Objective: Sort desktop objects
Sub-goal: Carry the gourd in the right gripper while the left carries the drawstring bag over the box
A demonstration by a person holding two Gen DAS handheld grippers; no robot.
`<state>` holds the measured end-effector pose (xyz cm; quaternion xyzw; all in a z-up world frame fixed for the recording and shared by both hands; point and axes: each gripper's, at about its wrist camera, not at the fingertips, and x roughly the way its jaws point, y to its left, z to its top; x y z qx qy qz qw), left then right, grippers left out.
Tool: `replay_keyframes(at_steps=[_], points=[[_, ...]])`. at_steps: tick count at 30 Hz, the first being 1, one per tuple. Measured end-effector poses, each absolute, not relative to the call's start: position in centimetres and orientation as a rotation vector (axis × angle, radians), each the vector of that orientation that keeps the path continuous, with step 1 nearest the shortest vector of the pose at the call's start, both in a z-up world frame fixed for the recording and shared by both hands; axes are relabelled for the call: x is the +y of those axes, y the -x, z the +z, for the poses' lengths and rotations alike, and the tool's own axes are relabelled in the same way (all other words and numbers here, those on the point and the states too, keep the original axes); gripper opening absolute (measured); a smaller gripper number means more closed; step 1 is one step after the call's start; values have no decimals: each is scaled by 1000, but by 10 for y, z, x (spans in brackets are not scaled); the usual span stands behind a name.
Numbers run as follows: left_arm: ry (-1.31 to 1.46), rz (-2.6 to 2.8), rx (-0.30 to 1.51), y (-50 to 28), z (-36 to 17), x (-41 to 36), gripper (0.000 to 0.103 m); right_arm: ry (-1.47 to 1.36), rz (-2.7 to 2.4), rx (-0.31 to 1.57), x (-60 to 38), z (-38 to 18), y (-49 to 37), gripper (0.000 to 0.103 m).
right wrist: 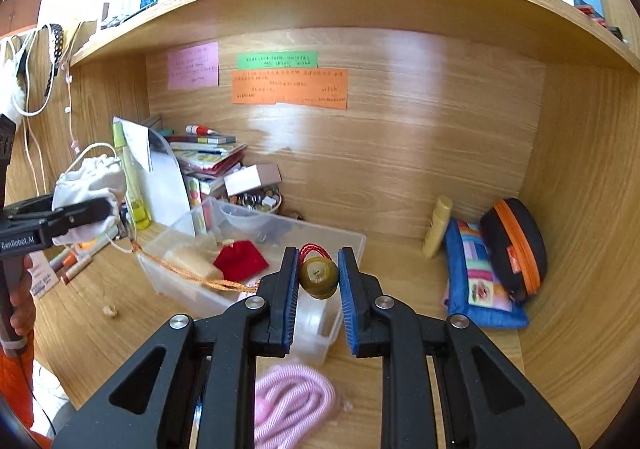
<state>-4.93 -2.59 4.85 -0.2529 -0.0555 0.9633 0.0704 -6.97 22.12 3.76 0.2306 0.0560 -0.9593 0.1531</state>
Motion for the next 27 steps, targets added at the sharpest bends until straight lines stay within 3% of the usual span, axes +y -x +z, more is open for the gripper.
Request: replay_keyframes(at_steps=[15,27], points=[[824,2904,-113,120,46,-16,66,-718,-2695,97,196,33,142,18],[1015,2851,-111,172,-2,-8,66,-911,-2652,42,194,-13,188,18]])
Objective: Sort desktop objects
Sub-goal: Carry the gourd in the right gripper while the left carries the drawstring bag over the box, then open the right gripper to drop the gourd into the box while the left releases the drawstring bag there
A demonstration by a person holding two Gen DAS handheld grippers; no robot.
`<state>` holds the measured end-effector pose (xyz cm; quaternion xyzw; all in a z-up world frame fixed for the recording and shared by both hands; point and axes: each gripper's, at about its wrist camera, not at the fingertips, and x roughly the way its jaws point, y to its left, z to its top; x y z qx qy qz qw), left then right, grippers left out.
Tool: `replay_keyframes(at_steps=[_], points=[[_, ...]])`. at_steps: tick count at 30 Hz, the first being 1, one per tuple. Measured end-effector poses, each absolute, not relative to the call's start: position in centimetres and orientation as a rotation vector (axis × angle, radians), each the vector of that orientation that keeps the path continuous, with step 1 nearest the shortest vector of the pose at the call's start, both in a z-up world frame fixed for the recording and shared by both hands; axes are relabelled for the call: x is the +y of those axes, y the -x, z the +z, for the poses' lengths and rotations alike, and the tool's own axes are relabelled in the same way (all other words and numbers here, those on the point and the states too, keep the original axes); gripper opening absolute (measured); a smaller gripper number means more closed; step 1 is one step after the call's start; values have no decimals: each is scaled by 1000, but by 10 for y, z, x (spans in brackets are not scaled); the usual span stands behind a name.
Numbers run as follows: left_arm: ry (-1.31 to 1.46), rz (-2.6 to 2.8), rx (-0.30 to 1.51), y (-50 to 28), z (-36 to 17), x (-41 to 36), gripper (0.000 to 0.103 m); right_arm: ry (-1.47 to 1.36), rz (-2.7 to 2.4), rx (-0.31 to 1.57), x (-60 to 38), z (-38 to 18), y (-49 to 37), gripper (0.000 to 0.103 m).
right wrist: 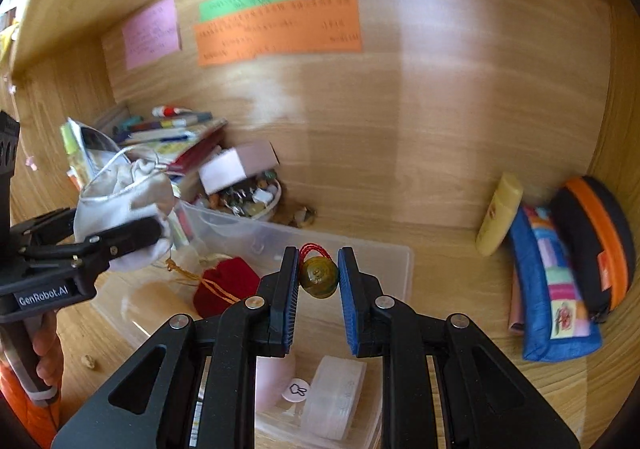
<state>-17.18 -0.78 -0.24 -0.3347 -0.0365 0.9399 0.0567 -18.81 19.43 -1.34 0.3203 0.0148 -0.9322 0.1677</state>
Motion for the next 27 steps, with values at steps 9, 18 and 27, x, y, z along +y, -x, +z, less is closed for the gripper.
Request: replay_keyframes(at_steps=[9,18,27], points=[[1123,2858,-132,185,-27,-12,66,-1038,-2617,46,195,-41,205,18],[1127,2867,-95,184,-28,-13,66,-1101,-2592,73,191,-56,208,18],[1129,2845,-76,183,-28,-8,69,-1121,-2565,162,177,-61,205,18]])
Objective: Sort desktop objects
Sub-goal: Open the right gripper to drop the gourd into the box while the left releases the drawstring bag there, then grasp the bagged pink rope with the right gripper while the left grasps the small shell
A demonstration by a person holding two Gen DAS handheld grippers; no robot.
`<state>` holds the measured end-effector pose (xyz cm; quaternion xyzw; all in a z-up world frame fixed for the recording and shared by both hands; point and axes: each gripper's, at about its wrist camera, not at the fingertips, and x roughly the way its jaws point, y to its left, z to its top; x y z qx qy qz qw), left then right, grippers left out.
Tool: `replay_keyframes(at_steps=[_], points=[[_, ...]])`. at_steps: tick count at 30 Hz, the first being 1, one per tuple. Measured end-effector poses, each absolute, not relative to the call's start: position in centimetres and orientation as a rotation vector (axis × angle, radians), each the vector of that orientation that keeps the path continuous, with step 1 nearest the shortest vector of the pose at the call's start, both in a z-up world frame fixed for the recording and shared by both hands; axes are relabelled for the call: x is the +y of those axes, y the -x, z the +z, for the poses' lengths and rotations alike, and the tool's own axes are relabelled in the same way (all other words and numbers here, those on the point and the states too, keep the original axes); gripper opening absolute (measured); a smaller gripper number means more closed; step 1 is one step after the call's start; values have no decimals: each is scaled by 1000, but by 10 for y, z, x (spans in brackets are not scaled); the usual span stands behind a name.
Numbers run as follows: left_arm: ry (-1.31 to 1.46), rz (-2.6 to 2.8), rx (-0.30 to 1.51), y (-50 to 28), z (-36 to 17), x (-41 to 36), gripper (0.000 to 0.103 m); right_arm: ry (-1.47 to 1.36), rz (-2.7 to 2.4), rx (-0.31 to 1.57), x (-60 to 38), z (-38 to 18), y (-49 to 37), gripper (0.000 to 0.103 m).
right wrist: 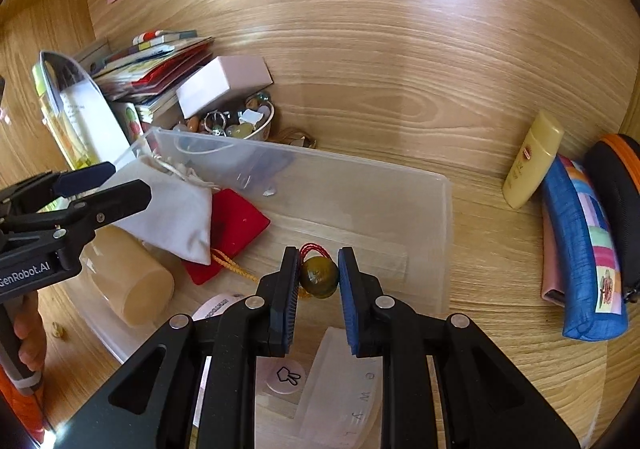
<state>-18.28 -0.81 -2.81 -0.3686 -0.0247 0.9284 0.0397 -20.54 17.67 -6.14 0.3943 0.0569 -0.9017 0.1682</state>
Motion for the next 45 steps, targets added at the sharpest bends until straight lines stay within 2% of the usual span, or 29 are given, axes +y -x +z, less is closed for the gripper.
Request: replay_keyframes(at_steps=[2,5,6,9,13,15,16,20,28,35,45], points=[[1133,2836,-90,182,-28,-10,75,-1125,-2563,170,176,-61,206,18],[1138,2819,-114,185,-29,-9,76,-1128,-2558,172,176,-61,206,21],[1141,2813,-123,185,-30,-10,78,-1130,-2556,173,175,-61,206,24],[1144,2788,-158,186,-30,-12,83,-1120,-2568,179,174,-61,204,43],[1117,2784,-177,182,-26,-13,84,-1077,-2600,201,173,-56,199,56],[1090,2792,-177,179,-22,-13,89,-1063,-2609,198,174,-52,197,69],[1075,2797,-176,176,-20,-14,93,-1055,-2612,191,174,-50,197,71],[1003,2823,-168,167,-8,-17,95,-1022,-2624,158,179,-40,193,80],[976,2861,-236,155,5,-27,99,-958,-2679,141,191,-15,173,83],[961,2930,-261,126,26,-50,99,-873,-2743,159,211,-2,137,94],[1049,2966,-197,76,13,-80,100,-959,-2774,127,237,-16,101,94]])
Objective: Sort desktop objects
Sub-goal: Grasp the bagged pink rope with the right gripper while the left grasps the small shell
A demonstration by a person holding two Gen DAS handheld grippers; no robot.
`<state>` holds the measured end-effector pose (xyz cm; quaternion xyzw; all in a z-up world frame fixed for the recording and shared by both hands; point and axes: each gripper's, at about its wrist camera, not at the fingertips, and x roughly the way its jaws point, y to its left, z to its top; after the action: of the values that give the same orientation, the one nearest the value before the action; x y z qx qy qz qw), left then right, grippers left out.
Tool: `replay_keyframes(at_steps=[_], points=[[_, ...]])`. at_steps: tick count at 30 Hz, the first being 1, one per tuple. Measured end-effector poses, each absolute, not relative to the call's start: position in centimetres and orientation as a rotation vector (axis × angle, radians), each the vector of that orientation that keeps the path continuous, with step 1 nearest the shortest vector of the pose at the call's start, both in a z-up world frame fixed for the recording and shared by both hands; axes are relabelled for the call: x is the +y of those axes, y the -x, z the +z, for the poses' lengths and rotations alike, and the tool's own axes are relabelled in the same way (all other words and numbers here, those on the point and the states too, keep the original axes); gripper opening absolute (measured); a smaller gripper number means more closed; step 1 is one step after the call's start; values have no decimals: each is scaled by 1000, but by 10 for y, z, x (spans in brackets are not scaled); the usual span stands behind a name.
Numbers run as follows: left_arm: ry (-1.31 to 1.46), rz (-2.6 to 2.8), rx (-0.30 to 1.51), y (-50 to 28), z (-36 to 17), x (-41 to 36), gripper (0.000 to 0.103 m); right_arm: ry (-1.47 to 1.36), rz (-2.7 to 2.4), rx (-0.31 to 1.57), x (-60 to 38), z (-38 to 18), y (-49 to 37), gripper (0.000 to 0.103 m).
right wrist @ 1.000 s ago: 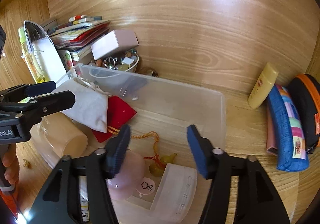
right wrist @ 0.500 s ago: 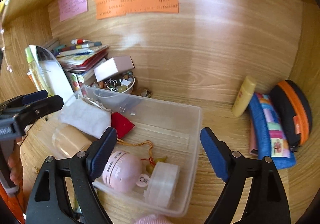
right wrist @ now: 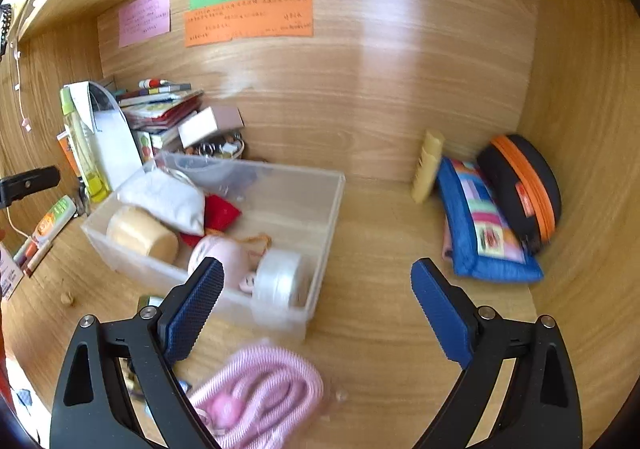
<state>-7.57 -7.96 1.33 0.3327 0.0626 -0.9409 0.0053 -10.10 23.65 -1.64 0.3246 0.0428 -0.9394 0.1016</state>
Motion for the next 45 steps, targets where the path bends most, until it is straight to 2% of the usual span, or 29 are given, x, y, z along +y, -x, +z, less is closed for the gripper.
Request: replay_keyframes(at_steps=[8,13,20,27,35,42,44,45], points=[[-1175,-2854,150,49,-25,-96,100,-1096,-2777,66,231,-49,92,94],[-1291,-2817,128,35,-52,-100,100,-1175,-2691,-61,226,-64,88,94],[-1333,-2844,157,21,-64,-99,100,-1309,-2637,-141,219,-82,90,94],[-1365,-2844,62,20,-73,-96,100,-1391,-2618,-186,229,-97,87,95],[-1348,-2874,7,20,-74,-93,100,-1385,-2677,46,222,-104,82,95],[-1336,-2901,-104,20,-76,-77,98,-1341,-2679,124,218,-102,81,73],[-1353,-2897,-113,22,-78,-74,92,-1335,-2686,115,221,-100,81,66],[-1366,-2894,-113,24,-79,-74,84,-1331,-2684,105,222,-99,81,65]])
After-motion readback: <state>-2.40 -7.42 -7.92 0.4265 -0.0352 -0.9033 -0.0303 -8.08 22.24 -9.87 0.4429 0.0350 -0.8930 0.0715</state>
